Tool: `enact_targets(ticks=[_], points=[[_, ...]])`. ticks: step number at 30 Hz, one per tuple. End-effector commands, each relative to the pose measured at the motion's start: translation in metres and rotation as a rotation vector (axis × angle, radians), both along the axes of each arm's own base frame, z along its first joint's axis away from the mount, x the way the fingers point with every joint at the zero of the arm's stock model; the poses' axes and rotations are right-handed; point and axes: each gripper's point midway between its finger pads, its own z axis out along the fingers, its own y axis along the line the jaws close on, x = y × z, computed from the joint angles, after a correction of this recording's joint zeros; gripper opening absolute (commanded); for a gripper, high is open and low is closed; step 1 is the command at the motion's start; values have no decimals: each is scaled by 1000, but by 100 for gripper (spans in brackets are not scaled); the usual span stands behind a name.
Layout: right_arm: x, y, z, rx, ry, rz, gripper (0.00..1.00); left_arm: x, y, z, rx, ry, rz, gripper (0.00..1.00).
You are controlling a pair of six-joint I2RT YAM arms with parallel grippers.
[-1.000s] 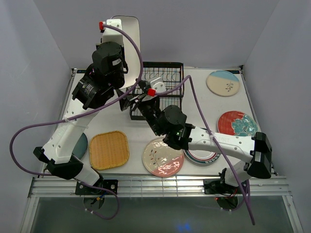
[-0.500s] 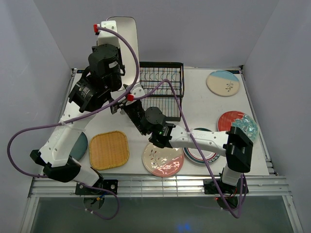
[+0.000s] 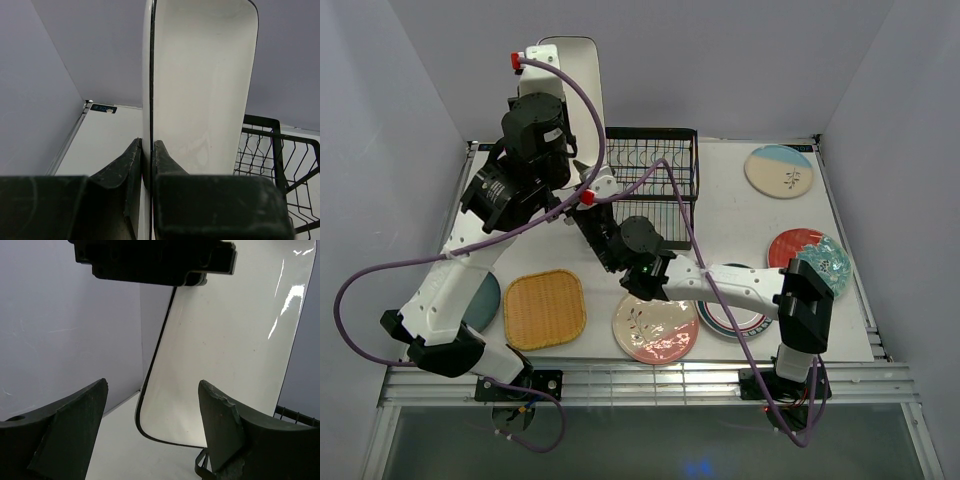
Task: Load the plates into the dish rack
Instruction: Insert the plate into the dish rack.
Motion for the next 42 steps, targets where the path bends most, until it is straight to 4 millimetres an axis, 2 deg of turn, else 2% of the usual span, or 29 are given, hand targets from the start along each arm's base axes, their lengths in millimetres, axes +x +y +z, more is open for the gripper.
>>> enact_targets(ticks=[1, 8, 17, 24, 29, 34, 35, 42], points=[[1, -10, 37, 84, -57, -38, 78, -23, 24, 58, -199, -193, 28, 0], [7, 3, 40, 69, -91, -62, 77, -27, 27, 56, -210, -191, 24, 0], [19, 2, 37, 88, -113, -133, 69, -31, 30, 55, -219, -193, 17, 0], [27, 6, 35, 83, -126, -171, 60, -31, 29, 50, -217, -184, 8, 0], [29, 6, 35, 87, -118, -184, 48, -30, 28, 47, -216, -179, 0, 0], [29, 7, 37, 87, -123, -191, 48, -30, 27, 47, -225, -178, -5, 0], [30, 7, 38, 86, -122, -193, 42, -29, 27, 46, -224, -175, -6, 0], [31, 7, 36, 88, -119, -197, 31, -29, 25, 45, -241, -171, -29, 0]])
